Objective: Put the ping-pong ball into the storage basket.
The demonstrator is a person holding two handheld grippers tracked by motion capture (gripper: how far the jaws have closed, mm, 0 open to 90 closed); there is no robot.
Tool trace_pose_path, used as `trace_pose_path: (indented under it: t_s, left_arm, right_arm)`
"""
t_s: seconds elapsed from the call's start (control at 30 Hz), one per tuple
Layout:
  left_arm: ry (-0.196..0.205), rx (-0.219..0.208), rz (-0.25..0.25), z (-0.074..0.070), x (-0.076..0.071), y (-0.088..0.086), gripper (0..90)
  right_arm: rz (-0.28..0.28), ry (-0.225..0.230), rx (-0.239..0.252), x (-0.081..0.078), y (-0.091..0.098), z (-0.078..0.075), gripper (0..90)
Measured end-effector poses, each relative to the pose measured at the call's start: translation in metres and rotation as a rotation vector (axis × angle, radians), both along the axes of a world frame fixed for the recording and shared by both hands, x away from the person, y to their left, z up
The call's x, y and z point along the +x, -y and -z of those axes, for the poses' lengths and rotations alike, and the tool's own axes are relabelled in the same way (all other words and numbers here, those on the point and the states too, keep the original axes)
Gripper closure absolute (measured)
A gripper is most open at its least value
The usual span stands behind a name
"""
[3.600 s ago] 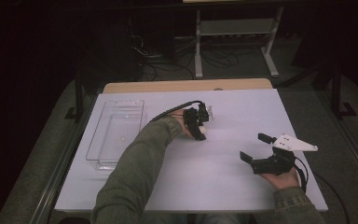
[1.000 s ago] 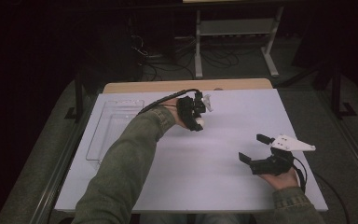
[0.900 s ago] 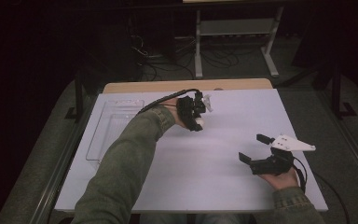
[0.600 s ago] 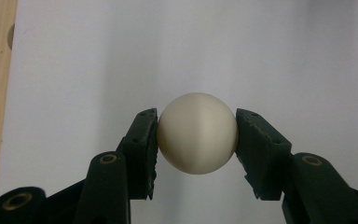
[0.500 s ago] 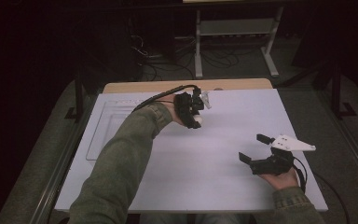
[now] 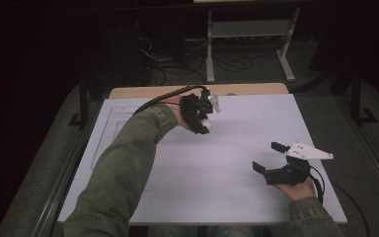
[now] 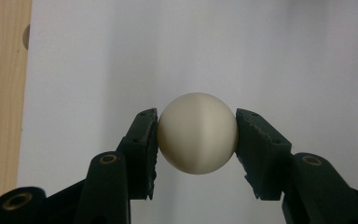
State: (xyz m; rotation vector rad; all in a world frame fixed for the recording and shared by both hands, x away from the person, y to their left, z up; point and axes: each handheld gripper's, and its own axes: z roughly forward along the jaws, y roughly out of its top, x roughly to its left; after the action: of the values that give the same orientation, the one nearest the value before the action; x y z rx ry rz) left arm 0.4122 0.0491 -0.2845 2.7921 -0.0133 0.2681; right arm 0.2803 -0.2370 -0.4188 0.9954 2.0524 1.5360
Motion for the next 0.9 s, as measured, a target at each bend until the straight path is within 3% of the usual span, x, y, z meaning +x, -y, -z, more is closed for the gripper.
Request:
trace_pose_path:
  t_s: [0.7, 0.9]
  left_arm:
    - [0.027, 0.011, -0.023, -0.025, -0.009, -0.02, 50.3]
    - [0.034, 0.038, -0.019, -0.03, -0.011, -0.026, 50.3]
  right_arm:
    - [-0.006, -0.001, -0.01, 0.002, -0.002, 0.001, 0.0]
    - [-0.008, 0.002, -0.006, 0.002, -0.002, 0.0, 0.0]
